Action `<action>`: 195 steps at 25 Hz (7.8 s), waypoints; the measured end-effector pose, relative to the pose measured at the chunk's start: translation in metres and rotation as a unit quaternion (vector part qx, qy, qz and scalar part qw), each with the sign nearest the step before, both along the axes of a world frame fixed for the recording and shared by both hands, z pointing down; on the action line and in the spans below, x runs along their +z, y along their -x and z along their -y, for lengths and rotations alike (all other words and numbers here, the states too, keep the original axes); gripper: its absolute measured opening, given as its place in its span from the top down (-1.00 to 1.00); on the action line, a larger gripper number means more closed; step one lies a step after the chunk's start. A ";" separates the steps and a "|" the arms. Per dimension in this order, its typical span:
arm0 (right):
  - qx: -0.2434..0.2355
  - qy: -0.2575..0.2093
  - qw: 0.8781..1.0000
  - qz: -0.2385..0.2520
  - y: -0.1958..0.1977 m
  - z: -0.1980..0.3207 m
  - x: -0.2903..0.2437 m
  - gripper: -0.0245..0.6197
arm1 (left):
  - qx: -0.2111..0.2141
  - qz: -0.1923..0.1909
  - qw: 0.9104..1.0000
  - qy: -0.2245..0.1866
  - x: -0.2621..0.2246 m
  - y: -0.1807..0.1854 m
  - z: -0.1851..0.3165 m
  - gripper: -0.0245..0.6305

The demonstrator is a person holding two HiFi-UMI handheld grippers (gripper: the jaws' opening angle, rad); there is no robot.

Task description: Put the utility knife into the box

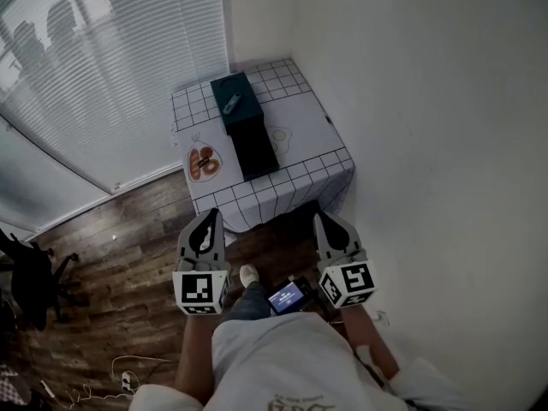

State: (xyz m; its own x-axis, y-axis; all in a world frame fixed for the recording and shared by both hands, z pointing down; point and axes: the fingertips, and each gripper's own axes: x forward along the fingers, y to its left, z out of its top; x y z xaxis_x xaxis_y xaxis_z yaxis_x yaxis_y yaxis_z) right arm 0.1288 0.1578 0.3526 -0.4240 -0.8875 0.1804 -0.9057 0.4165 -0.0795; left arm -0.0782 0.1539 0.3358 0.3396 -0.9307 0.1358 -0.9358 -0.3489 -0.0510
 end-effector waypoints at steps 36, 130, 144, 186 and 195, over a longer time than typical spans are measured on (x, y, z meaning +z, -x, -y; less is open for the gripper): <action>0.020 0.000 0.999 -0.028 0.050 0.162 0.014 0.90 | 0.028 -0.007 0.999 0.016 0.029 0.046 0.189 0.90; -0.061 0.150 0.985 -0.053 0.072 0.399 0.184 0.90 | 0.079 0.043 0.974 0.206 0.229 0.013 0.424 0.45; -0.050 0.153 0.985 -0.057 0.063 0.387 0.182 0.90 | 0.100 0.051 0.970 0.216 0.230 0.013 0.424 0.47; -0.033 0.057 0.997 -0.035 0.067 0.283 0.080 0.90 | 0.074 0.050 0.988 0.126 0.125 0.028 0.302 0.48; -0.028 0.049 0.998 -0.040 0.064 0.250 0.073 0.90 | 0.085 0.047 0.987 0.126 0.122 0.018 0.269 0.48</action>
